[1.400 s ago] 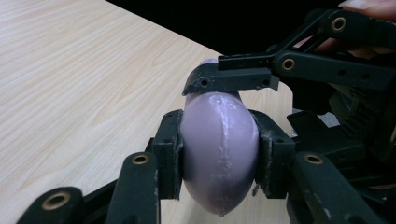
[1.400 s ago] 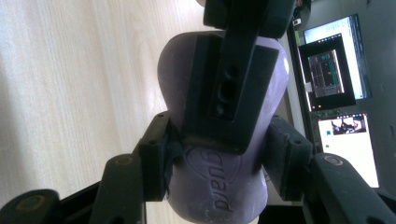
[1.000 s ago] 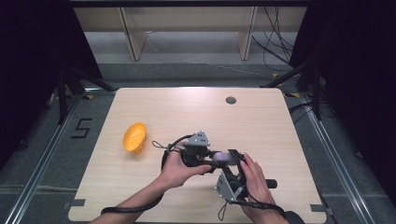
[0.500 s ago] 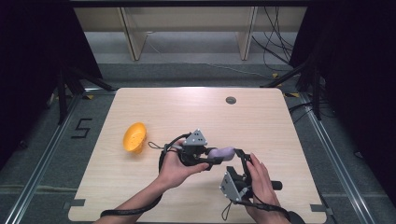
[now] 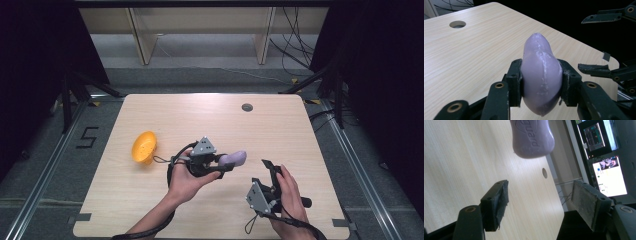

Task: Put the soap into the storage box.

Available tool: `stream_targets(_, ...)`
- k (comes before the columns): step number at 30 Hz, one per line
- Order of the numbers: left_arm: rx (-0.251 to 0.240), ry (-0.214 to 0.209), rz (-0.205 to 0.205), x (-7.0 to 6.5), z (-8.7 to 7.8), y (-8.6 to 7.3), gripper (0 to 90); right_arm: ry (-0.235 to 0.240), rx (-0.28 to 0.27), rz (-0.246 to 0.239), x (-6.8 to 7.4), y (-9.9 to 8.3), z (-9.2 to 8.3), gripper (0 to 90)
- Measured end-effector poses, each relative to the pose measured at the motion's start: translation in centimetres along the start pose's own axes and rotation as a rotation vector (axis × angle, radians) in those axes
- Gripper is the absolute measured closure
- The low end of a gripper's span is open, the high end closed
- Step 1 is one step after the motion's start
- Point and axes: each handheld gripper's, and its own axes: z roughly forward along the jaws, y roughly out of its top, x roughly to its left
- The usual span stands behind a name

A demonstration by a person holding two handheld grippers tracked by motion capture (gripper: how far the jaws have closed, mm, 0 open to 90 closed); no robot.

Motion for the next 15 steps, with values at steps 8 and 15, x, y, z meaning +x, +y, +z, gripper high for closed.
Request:
stream_targets(8,-0.045,0.041,0.007,-0.2,-0.9,-0.5,58.7,0.011,-0.002,0.029,-0.2,-0.4,0.1,32.6)
stream_targets(15,-0.065,0.068,0.014,-0.5,-1.5,-0.7,58.7,0.020,0.016,0.100,0.1,-0.5,0.1,32.7)
